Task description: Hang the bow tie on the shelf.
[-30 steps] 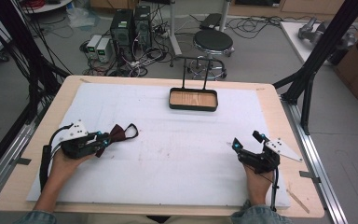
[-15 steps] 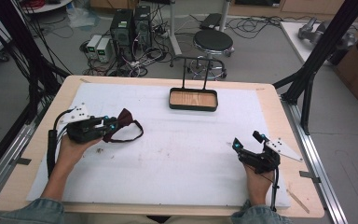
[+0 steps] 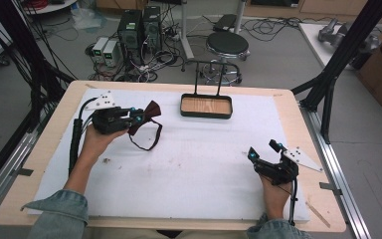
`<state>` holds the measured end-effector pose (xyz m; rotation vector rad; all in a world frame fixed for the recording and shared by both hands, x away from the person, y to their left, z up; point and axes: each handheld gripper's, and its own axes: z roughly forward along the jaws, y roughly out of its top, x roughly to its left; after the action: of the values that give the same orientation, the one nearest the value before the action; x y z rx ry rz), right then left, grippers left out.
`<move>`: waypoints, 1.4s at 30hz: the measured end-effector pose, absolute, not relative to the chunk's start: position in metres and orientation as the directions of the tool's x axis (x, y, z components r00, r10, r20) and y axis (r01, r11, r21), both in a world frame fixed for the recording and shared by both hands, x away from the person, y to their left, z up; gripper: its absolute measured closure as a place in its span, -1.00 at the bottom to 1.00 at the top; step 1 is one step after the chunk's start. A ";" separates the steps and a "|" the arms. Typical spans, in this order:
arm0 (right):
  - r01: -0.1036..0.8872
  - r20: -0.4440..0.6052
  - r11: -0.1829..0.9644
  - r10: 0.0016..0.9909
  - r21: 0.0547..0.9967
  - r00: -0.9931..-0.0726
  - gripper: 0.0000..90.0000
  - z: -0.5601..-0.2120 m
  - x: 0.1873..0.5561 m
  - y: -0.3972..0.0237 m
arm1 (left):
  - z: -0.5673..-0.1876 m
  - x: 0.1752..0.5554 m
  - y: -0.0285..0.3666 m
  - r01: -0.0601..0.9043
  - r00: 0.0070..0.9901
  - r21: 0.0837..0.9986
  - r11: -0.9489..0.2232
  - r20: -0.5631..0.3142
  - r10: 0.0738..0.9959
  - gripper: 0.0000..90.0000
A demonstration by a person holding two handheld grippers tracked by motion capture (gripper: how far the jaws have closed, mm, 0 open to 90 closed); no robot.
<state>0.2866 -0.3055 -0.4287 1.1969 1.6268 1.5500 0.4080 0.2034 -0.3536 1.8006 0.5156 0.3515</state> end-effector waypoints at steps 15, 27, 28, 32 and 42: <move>0.215 0.173 -0.086 0.885 0.973 -0.431 -0.78 -0.429 0.288 -0.306 | -0.322 0.445 0.151 0.111 0.892 0.970 -0.216 -0.002 0.453 0.68; 0.216 0.182 -0.094 0.880 0.972 -0.439 -0.78 -0.429 0.288 -0.306 | -0.306 0.483 0.128 0.095 0.885 0.984 -0.149 -0.015 0.466 0.68; 0.217 0.183 -0.094 0.880 0.972 -0.439 -0.78 -0.429 0.288 -0.306 | -0.305 0.486 0.127 0.097 0.882 0.984 -0.151 -0.015 0.470 0.68; 0.218 0.184 -0.094 0.879 0.971 -0.439 -0.78 -0.430 0.288 -0.306 | -0.305 0.498 0.122 0.103 0.878 0.986 -0.133 -0.027 0.477 0.68; 0.222 0.192 -0.100 0.877 0.970 -0.441 -0.78 -0.430 0.289 -0.306 | -0.309 0.516 0.107 0.105 0.866 0.986 -0.126 -0.029 0.499 0.68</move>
<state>0.2888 -0.3061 -0.4299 1.2084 1.6391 1.5827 0.5159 0.1072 -0.3092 1.6813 0.4718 0.3592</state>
